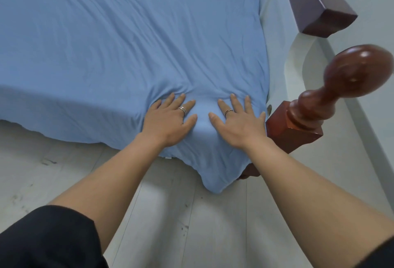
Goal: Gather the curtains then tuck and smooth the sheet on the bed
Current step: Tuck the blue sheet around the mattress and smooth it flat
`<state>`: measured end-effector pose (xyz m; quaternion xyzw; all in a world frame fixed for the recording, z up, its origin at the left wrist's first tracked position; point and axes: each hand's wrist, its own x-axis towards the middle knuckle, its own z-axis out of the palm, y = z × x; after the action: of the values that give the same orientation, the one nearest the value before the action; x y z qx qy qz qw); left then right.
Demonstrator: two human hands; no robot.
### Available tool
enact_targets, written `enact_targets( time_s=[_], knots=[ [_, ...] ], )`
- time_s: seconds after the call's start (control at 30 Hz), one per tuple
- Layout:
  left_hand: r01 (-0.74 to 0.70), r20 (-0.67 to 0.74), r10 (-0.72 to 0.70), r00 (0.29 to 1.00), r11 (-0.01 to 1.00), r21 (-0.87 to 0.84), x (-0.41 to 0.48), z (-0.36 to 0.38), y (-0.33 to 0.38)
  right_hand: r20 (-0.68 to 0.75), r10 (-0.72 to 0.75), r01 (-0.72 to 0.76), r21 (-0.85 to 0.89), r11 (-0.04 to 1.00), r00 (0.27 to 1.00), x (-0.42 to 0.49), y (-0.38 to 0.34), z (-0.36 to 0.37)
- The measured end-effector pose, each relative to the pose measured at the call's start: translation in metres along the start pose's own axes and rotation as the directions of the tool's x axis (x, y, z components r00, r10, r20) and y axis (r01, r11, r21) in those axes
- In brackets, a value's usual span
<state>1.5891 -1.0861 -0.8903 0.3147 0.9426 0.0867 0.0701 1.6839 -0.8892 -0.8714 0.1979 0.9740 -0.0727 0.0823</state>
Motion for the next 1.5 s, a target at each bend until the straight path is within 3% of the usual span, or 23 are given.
enact_targets(
  time_s=[0.23, 0.33, 0.37, 0.43, 0.47, 0.53, 0.63, 0.77, 0.87, 1.0, 1.13, 1.23, 1.33, 1.5],
  knots=[
    [0.114, 0.060, -0.113, 0.992, 0.994, -0.006, -0.036, -0.002, 0.010, 0.072, 0.043, -0.041, -0.030, 0.999, 0.997, -0.014, -0.009, -0.007],
    [0.131, 0.251, -0.123, 0.960, 0.991, -0.016, -0.087, -0.016, 0.021, 0.230, 0.095, -0.085, -0.054, 0.995, 0.968, -0.035, -0.025, -0.031],
    [0.165, 0.366, -0.139, 0.920, 0.986, -0.039, -0.106, -0.022, 0.022, 0.299, 0.102, -0.095, -0.035, 0.995, 0.949, -0.041, -0.030, -0.042],
    [0.267, 0.640, -0.153, 0.753, 0.960, -0.086, -0.148, -0.044, 0.021, 0.427, 0.114, -0.139, 0.026, 0.990, 0.897, -0.057, -0.045, -0.072],
    [0.328, 0.721, -0.163, 0.673, 0.940, -0.094, -0.172, -0.052, 0.020, 0.481, 0.108, -0.159, 0.065, 0.985, 0.870, -0.069, -0.049, -0.082],
    [0.425, 0.769, -0.188, 0.611, 0.897, -0.118, -0.211, -0.088, 0.011, 0.579, 0.077, -0.195, 0.143, 0.970, 0.811, -0.088, -0.062, -0.114],
    [0.498, 0.716, -0.226, 0.661, 0.845, -0.193, -0.234, -0.146, -0.008, 0.645, 0.087, -0.255, 0.172, 0.951, 0.759, -0.103, -0.079, -0.158],
    [0.437, 0.554, -0.243, 0.796, 0.864, -0.250, -0.179, -0.203, -0.040, 0.566, 0.100, -0.259, 0.209, 0.943, 0.819, -0.066, -0.106, -0.195],
    [0.315, 0.390, -0.208, 0.897, 0.920, -0.235, -0.101, -0.214, -0.070, 0.458, 0.035, -0.175, 0.267, 0.948, 0.888, -0.014, -0.129, -0.192],
    [0.152, 0.260, -0.117, 0.958, 0.981, -0.118, 0.008, -0.186, -0.111, 0.359, -0.037, -0.060, 0.255, 0.965, 0.933, 0.054, -0.161, -0.153],
    [0.170, 0.211, -0.151, 0.966, 0.983, -0.074, 0.093, -0.128, -0.156, 0.249, -0.137, 0.089, 0.195, 0.977, 0.959, 0.122, -0.184, -0.095],
    [0.353, 0.232, -0.333, 0.914, 0.934, -0.048, 0.104, -0.088, -0.187, 0.197, -0.156, 0.122, 0.173, 0.977, 0.968, 0.159, -0.187, -0.060],
    [0.474, 0.243, -0.471, 0.848, 0.879, 0.048, 0.073, -0.071, -0.214, 0.236, -0.110, 0.089, 0.100, 0.991, 0.965, 0.169, -0.174, -0.040],
    [0.609, 0.352, -0.605, 0.714, 0.785, 0.114, 0.009, -0.102, -0.241, 0.372, -0.101, 0.126, -0.043, 0.991, 0.923, 0.164, -0.162, -0.044]
  ],
)
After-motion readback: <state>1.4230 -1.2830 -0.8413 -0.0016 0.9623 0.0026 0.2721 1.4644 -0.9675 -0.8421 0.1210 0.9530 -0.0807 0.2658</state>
